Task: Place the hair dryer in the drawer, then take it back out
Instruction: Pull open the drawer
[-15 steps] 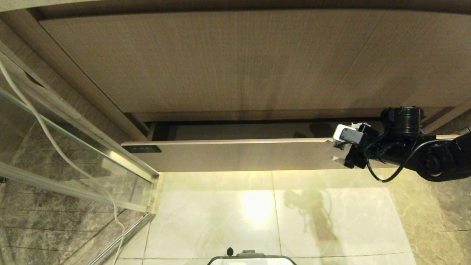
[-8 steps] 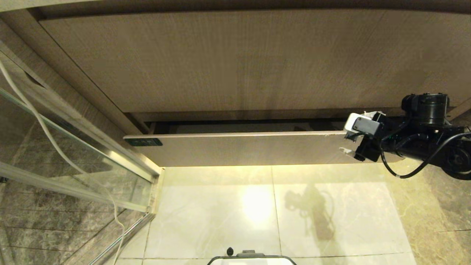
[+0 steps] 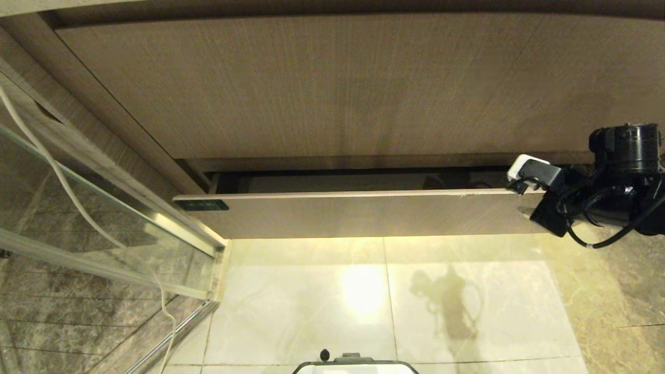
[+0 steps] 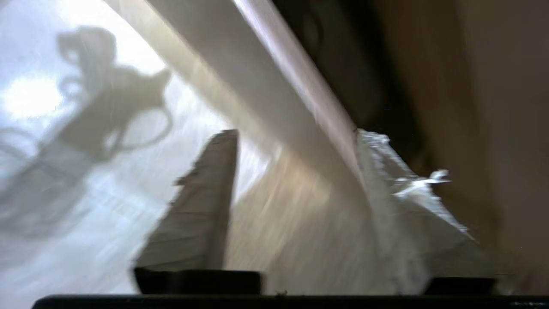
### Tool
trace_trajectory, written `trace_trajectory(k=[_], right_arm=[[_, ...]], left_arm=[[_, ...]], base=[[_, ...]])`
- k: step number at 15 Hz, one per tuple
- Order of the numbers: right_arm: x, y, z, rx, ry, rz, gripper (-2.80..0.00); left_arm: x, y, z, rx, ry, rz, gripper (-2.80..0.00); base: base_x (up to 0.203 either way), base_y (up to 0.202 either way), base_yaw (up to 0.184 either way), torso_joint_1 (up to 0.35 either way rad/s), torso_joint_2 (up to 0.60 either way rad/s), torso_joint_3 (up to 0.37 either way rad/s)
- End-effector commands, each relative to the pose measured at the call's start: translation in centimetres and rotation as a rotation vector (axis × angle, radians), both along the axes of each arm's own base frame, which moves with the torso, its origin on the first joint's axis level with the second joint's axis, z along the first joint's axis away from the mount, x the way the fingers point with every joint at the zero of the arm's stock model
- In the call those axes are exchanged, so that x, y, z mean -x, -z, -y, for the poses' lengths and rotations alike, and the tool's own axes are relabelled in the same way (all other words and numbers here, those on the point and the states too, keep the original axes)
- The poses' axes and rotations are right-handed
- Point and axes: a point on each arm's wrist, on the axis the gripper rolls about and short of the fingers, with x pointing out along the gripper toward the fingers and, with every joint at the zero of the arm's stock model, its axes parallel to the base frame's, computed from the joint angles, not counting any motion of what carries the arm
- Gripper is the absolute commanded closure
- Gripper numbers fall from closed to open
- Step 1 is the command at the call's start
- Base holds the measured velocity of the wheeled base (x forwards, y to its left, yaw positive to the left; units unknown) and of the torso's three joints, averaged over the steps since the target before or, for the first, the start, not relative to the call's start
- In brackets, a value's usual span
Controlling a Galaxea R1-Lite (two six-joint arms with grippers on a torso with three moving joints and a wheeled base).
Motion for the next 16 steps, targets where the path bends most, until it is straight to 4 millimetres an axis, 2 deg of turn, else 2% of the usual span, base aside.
trace_trajectory(k=[1,3,7,11,14,16], right_arm=[[1.9,-1.2,0.4,-0.040,0.180,0.017,0.00],[2.8,-1.2,0.6,-0.156,0.293,0.045,0.00],[6.2,-0.1,0.8,-0.311,0.392,0.049,0.00],[12.5,1.1,1.3,-0.463,0.492,0.027,0.00],[17.2,1.2,1.6,-0.613,0.535,0.120,0.00],[20.8,2.0,1.8,-0.690,0.537,0.195,0.00]], left_arm=[[0.0,0.0,0.0,0.000,0.000,-0.001,0.00],[0.0,0.0,0.0,0.000,0.000,-0.001,0.00],[0.0,0.0,0.0,0.000,0.000,-0.001,0.00],[0.0,0.0,0.0,0.000,0.000,-0.001,0.00],[0.0,0.0,0.0,0.000,0.000,-0.001,0.00],[0.0,0.0,0.0,0.000,0.000,-0.001,0.00]], base=[[0.000,0.000,0.000,0.000,0.00,0.000],[0.000,0.000,0.000,0.000,0.00,0.000],[0.000,0.000,0.000,0.000,0.00,0.000],[0.000,0.000,0.000,0.000,0.00,0.000],[0.000,0.000,0.000,0.000,0.00,0.000],[0.000,0.000,0.000,0.000,0.00,0.000]])
